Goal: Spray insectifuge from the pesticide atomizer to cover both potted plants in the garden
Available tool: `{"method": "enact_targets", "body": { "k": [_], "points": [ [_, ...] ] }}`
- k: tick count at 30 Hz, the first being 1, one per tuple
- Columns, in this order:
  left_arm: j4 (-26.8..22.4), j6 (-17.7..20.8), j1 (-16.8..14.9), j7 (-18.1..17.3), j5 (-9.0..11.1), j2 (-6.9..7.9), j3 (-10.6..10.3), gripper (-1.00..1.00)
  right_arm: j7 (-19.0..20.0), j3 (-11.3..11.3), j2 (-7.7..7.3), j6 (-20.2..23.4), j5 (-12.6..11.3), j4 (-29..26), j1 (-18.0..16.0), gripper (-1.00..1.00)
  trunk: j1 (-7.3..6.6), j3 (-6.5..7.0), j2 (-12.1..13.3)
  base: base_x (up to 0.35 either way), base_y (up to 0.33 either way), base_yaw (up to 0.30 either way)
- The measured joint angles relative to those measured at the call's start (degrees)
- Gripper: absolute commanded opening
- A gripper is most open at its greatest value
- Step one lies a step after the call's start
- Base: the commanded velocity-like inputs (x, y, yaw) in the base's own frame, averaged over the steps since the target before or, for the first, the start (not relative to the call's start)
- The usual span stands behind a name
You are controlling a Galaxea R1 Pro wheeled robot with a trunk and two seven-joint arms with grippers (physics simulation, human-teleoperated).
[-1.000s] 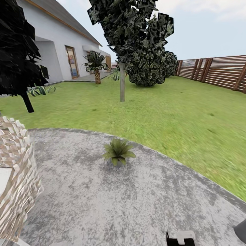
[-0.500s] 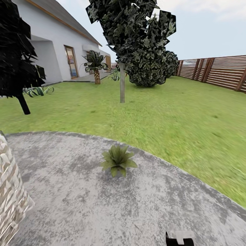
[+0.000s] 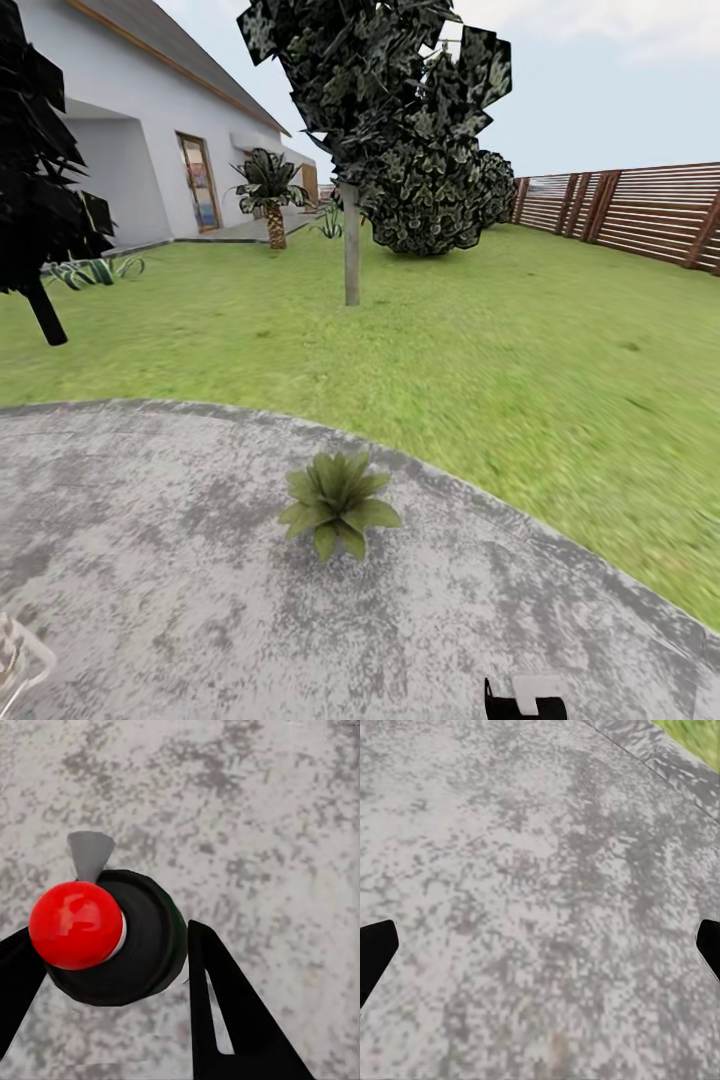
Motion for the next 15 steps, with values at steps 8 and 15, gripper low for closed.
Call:
{"method": "enact_targets", "body": {
  "k": [8, 15],
  "points": [
    [-0.21, 0.06, 0.0, -0.08, -0.56, 0.02, -0.46, -1.0, 0.27, 0.3, 0.06, 0.1, 0.2, -0.11, 0.01, 1.0, 0.03, 0.0, 0.0, 0.189, -0.022, 0.0],
    [-1.2, 0.36, -1.05, -4.26, -6.8, 0.3, -7.85, -1.0, 4.36, 2.06, -0.44, 0.21, 8.67, -5.99, -0.08, 1.0, 0.03, 0.0, 0.0, 0.005, -0.001, 0.0]
  ]
}}
